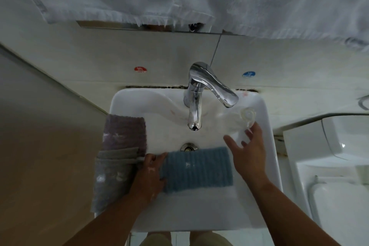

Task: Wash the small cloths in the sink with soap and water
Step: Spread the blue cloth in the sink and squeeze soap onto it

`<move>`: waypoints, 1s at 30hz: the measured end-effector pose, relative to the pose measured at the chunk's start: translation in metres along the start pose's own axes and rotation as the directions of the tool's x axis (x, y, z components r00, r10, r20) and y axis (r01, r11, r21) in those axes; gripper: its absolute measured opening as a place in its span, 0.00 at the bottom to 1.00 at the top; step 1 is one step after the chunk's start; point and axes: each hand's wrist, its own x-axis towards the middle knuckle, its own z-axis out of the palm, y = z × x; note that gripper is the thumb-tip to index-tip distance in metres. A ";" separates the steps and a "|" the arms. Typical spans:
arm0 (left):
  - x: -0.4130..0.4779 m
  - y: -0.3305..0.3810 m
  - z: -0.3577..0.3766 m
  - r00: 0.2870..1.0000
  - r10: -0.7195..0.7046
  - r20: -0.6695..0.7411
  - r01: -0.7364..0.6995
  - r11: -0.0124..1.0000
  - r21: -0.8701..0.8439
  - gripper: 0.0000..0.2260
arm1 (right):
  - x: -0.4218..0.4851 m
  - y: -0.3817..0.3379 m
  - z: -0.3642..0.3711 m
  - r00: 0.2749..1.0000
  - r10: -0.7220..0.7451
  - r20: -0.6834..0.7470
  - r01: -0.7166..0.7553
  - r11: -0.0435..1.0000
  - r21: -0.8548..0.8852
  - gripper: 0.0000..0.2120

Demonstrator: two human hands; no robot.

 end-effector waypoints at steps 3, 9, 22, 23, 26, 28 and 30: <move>0.001 -0.003 0.002 1.000 0.014 0.003 -0.014 1.000 0.017 0.39 | 0.019 -0.010 0.009 1.000 -0.020 -0.001 0.020 0.993 0.119 0.35; 0.001 -0.004 0.003 1.000 0.009 -0.005 -0.009 0.999 0.053 0.38 | 0.037 -0.009 0.012 0.993 -0.100 0.059 0.091 0.986 0.143 0.33; 0.016 0.001 -0.014 0.998 -0.058 -0.014 0.059 0.989 0.136 0.35 | -0.010 0.010 -0.034 0.890 -0.353 0.290 0.397 0.912 -0.108 0.31; 0.018 0.002 -0.016 0.997 -0.072 -0.026 0.075 0.988 0.132 0.35 | -0.017 0.011 -0.037 0.873 -0.362 0.328 0.420 0.899 -0.123 0.32; 0.022 0.004 -0.021 0.995 -0.097 -0.035 0.100 0.987 0.127 0.35 | -0.031 0.013 -0.040 0.830 -0.371 0.416 0.465 0.873 -0.148 0.34; 0.023 0.003 -0.022 0.995 -0.094 -0.023 0.096 0.988 0.124 0.35 | -0.037 0.014 -0.038 0.801 -0.364 0.475 0.489 0.855 -0.169 0.32; 0.023 0.001 -0.024 0.997 -0.081 -0.012 0.082 0.991 0.108 0.36 | -0.040 0.018 -0.034 0.781 -0.302 0.547 0.490 0.839 -0.237 0.34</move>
